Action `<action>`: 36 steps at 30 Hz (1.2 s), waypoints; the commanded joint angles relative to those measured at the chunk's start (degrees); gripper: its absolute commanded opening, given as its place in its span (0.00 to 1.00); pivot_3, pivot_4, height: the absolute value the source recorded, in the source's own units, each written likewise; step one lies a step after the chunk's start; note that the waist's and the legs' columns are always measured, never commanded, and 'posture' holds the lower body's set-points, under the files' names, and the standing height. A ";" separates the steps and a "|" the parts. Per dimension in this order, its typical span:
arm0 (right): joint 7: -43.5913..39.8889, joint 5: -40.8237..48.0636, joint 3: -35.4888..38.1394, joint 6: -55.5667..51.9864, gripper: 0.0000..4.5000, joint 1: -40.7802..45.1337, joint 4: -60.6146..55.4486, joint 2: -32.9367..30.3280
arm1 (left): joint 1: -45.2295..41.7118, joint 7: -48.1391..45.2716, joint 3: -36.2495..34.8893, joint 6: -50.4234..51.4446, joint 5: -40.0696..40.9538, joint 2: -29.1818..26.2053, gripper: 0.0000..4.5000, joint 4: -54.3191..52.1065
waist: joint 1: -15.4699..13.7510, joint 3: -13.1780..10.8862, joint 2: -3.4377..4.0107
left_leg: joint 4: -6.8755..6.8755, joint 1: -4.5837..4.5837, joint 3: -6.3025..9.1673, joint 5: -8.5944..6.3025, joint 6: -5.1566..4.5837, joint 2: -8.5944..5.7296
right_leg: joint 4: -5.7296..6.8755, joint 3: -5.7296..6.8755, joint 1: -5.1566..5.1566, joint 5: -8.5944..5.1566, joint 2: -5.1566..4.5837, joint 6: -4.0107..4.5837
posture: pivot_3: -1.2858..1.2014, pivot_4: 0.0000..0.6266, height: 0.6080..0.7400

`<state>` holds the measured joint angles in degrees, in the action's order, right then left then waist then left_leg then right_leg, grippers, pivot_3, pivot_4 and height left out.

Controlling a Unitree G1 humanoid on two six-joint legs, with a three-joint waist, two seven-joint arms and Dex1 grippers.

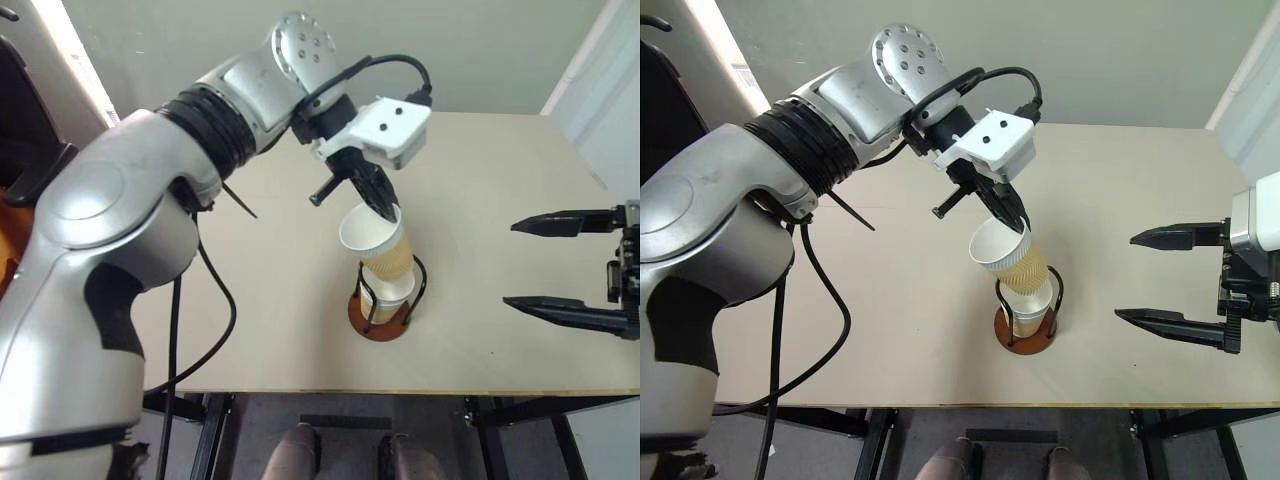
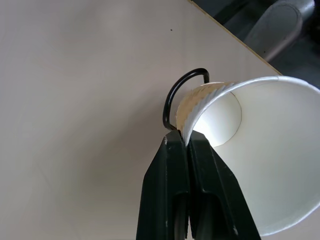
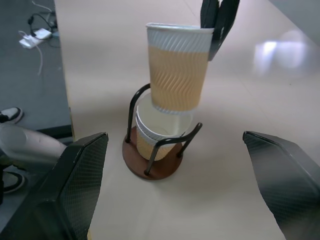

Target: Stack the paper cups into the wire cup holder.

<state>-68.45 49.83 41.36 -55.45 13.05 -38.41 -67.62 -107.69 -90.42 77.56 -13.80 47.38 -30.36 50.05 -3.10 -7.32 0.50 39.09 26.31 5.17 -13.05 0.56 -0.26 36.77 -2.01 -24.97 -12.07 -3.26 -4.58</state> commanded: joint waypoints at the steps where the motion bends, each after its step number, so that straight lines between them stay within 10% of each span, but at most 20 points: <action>1: 1.77 2.08 3.63 -0.54 1.00 -0.73 -1.80 -1.12 | -1.67 -2.08 0.30 -1.64 0.13 1.32 0.00 1.03 | -0.14 0.00 0.00 | 0.05 0.00 0.02 -0.04 -0.05 0.00 | 0.00 -0.04 0.02 0.00 -0.05 -0.02 | 0.52 0.24 1.00; 21: 5.59 5.03 6.79 -0.10 1.00 -5.39 -3.87 -2.09 | -0.89 -2.08 1.78 -6.57 -3.76 4.98 0.00 2.92 | -0.28 0.00 0.00 | 0.20 -0.30 -0.13 -0.17 -0.24 -0.03 | -0.01 -0.13 0.39 -0.05 -0.06 -0.19 | 0.52 0.24 1.00; 36: 6.95 4.55 4.46 2.31 1.00 -5.61 -3.07 -2.61 | -0.03 -2.08 -0.59 -7.28 -6.31 6.87 0.99 5.54 | -0.28 0.00 0.00 | 0.30 -0.30 -0.19 -0.26 -0.36 -0.04 | 0.00 -0.17 0.42 -0.06 -0.06 -0.24 | 0.52 0.24 1.00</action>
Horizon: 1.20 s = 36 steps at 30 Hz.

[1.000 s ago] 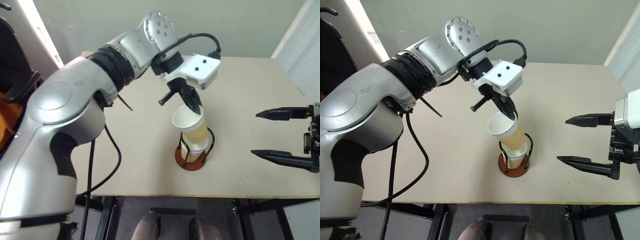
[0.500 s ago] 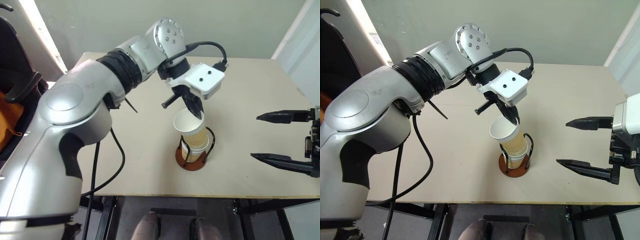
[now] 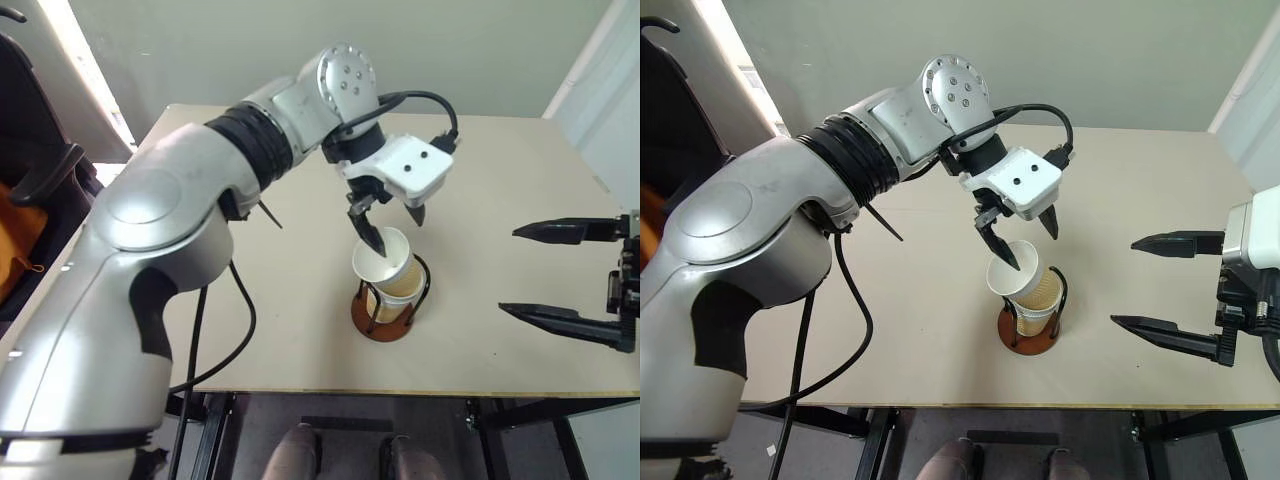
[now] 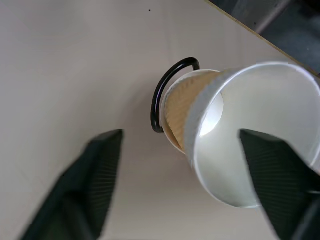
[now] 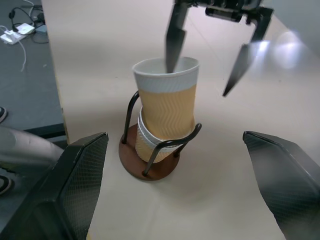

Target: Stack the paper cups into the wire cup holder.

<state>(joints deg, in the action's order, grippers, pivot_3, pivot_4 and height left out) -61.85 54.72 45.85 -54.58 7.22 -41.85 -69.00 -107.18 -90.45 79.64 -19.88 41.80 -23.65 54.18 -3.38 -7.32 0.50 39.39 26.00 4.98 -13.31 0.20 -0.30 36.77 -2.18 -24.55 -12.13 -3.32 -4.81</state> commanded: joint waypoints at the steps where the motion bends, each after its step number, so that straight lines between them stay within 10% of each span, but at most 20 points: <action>1: 0.38 -0.41 -0.20 1.66 1.00 0.18 0.43 -1.28 | -0.39 -2.05 -3.79 -1.40 -0.96 0.71 0.99 2.04 | 0.00 0.00 0.00 | 0.01 0.00 0.00 -0.01 0.00 0.00 | 0.00 0.00 0.00 0.00 0.00 0.00 | 0.52 0.24 1.00; 10: 0.04 -0.40 -1.60 3.09 1.00 0.22 1.17 -2.06 | 0.78 -2.05 -13.43 0.16 -5.66 4.57 0.99 6.74 | -0.02 0.01 0.02 | 0.45 0.00 -0.12 -0.27 -0.11 0.00 | 0.02 -0.13 0.14 -0.11 0.00 -0.23 | 0.52 0.24 1.00; 15: -1.76 -0.96 -5.89 5.96 1.00 1.84 3.52 -3.23 | 2.35 -2.05 -11.73 0.71 -4.86 -2.78 0.99 1.75 | 0.07 0.01 0.03 | 0.50 -0.13 -0.41 -0.40 -0.19 -0.01 | 0.05 -0.61 0.14 -0.21 0.11 -0.41 | 0.52 0.24 1.00; 22: -4.97 -7.91 -22.92 14.73 1.00 9.54 12.63 -3.74 | 14.05 -2.05 -16.48 13.16 2.59 -27.90 0.99 -19.88 | 1.72 0.12 0.22 | 0.52 -0.24 -0.61 -0.48 -0.29 -0.02 | 0.09 -1.04 0.03 -0.25 0.23 -0.56 | 0.52 0.24 1.00; 36: -16.60 -18.84 -36.47 24.93 1.00 24.52 36.02 -2.27 | 63.69 8.68 -66.84 45.65 11.02 -68.75 0.99 -41.40 | 2.69 0.16 0.16 | -0.14 -0.95 -0.55 -0.34 -0.08 0.00 | 0.21 -1.08 0.22 -0.76 0.18 0.63 | 0.52 0.24 1.00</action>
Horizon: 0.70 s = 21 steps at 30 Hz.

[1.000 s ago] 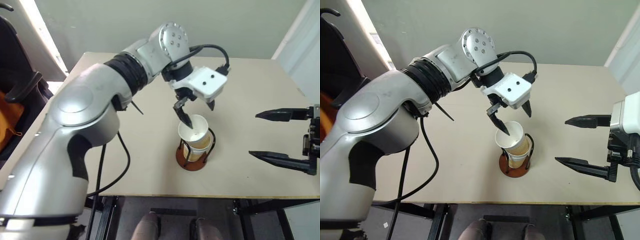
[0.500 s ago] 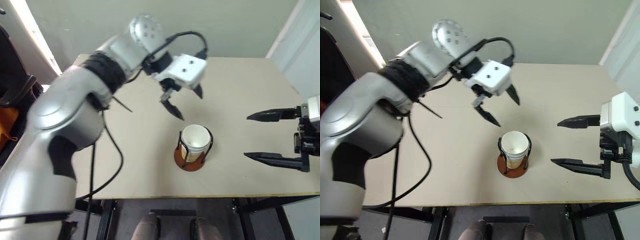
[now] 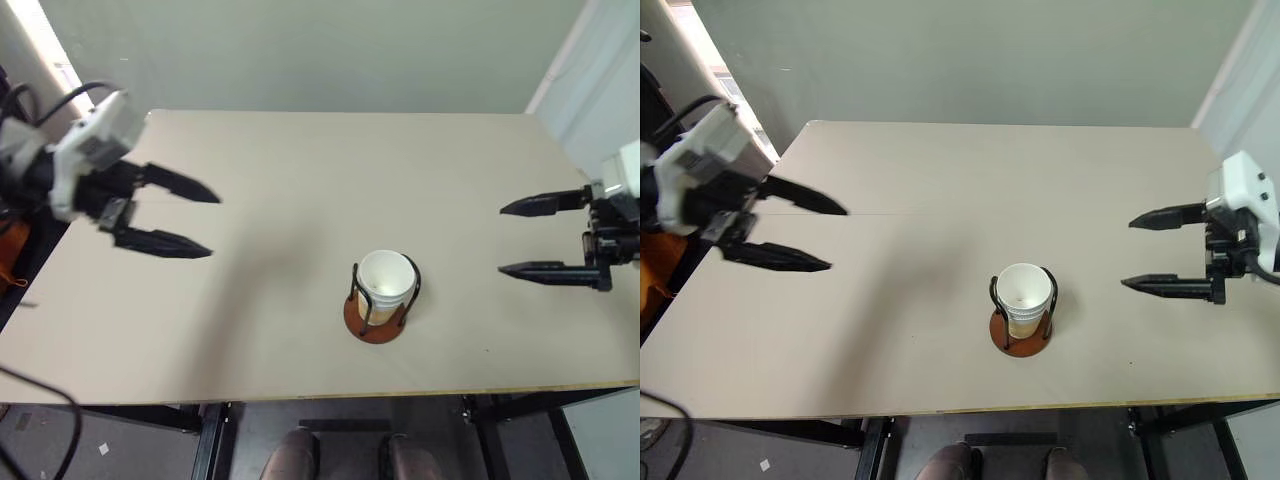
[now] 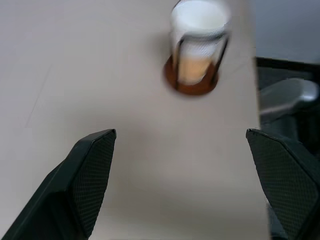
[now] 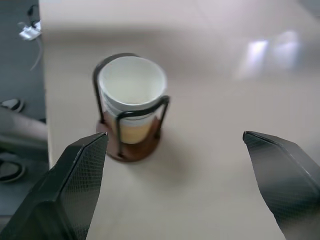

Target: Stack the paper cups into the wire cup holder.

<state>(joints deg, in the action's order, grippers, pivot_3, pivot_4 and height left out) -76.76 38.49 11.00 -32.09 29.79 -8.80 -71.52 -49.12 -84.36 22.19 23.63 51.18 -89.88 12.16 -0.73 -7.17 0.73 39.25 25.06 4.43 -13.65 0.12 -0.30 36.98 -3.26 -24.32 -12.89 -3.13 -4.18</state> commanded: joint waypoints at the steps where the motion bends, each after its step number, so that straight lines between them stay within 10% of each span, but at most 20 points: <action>1: -2.12 -3.46 -2.47 2.89 1.00 2.59 3.89 0.51 | 9.69 3.36 -12.86 2.40 1.55 -2.85 0.99 1.63 | 0.08 0.01 -0.12 | -0.16 -0.16 0.02 0.08 0.03 0.04 | 0.03 0.00 0.13 -0.09 -0.01 0.17 | 0.52 0.24 1.00; 11: -5.63 -8.70 -7.62 4.01 1.00 9.66 9.76 2.87 | 34.71 7.88 -43.40 10.47 -3.45 4.55 0.99 -4.70 | 0.53 0.02 -0.18 | -1.15 -0.84 -0.01 0.22 0.08 0.18 | 0.43 0.08 0.00 0.06 0.10 1.24 | 0.52 0.24 1.00; 21: -7.01 -10.40 -8.22 3.73 1.00 11.10 10.38 4.32 | 38.41 8.30 -50.65 15.48 -7.47 9.35 0.99 -10.31 | 0.56 0.02 -0.19 | -1.27 -0.95 -0.01 0.14 0.26 0.23 | 0.97 0.07 -0.22 -0.10 0.12 1.52 | 0.52 0.24 1.00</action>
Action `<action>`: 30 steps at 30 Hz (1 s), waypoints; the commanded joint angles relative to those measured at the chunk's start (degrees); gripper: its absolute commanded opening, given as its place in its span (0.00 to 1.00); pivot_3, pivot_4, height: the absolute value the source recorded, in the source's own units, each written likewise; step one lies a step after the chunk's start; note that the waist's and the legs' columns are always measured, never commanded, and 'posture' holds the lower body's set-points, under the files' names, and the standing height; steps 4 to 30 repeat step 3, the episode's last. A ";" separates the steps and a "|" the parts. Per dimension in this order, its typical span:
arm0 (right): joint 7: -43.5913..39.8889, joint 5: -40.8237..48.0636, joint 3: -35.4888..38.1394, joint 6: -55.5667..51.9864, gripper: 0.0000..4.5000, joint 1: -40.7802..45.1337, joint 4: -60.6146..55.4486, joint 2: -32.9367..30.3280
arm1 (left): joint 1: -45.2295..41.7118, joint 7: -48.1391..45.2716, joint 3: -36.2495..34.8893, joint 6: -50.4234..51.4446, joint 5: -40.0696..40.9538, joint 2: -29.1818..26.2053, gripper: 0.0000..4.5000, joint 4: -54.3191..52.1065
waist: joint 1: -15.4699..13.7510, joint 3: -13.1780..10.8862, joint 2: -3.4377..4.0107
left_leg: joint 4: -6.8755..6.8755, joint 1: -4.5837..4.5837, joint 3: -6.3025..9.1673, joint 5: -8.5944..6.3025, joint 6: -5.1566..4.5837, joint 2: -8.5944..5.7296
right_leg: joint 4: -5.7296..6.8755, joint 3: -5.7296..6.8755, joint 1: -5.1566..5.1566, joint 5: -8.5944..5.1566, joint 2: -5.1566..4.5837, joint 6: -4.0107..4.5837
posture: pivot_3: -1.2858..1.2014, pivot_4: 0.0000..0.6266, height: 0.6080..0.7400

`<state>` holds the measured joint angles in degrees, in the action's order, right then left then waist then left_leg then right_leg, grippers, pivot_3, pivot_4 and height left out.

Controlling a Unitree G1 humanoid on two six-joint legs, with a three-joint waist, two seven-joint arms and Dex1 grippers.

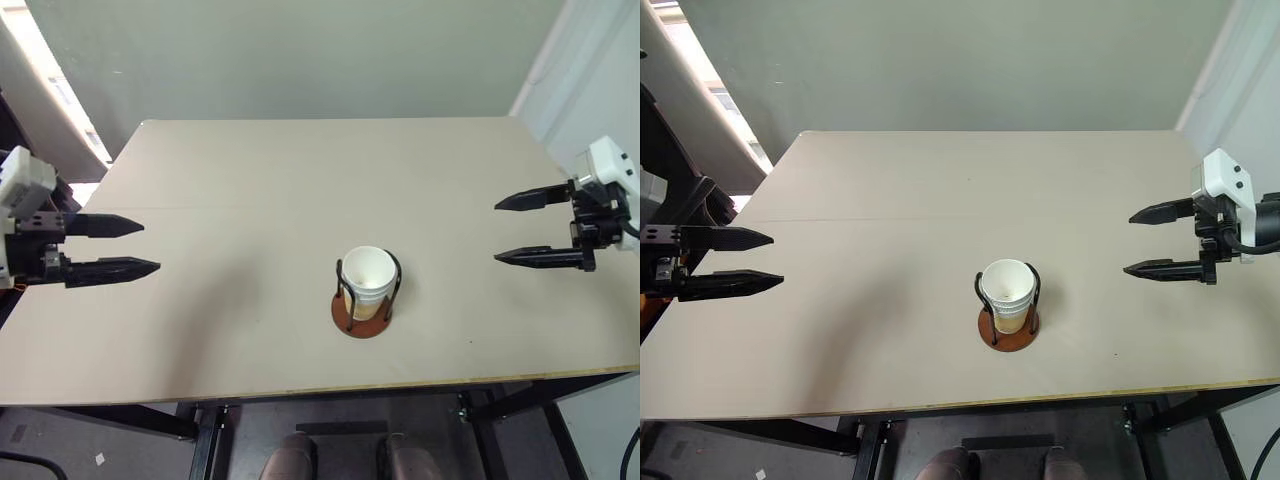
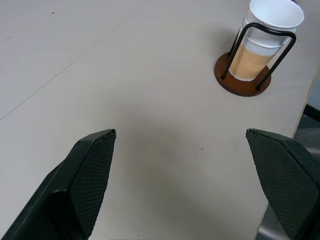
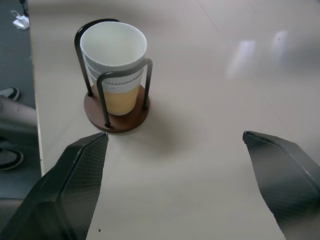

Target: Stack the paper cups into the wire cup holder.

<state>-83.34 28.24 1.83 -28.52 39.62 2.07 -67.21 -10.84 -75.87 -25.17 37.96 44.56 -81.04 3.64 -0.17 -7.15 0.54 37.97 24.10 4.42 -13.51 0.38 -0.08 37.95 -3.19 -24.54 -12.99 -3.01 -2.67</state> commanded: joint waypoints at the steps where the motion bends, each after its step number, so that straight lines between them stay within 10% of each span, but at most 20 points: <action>1: -0.49 -0.21 1.00 0.05 1.00 1.25 -0.59 0.04 | 0.26 -0.32 -3.66 1.48 -1.05 0.73 0.99 -2.09 | 0.00 0.00 0.00 | 0.00 0.00 0.00 -0.02 0.01 0.00 | 0.00 0.00 0.00 0.00 0.00 0.01 | 0.52 0.24 1.00; 30: -0.62 -0.38 1.07 -0.08 1.00 1.33 -0.59 0.09 | 0.36 -0.53 -4.09 2.00 -1.52 1.14 0.99 -2.57 | 0.00 0.00 -0.01 | 0.00 0.01 0.00 -0.05 0.03 0.00 | -0.01 0.00 0.00 -0.01 0.00 0.02 | 0.52 0.24 1.00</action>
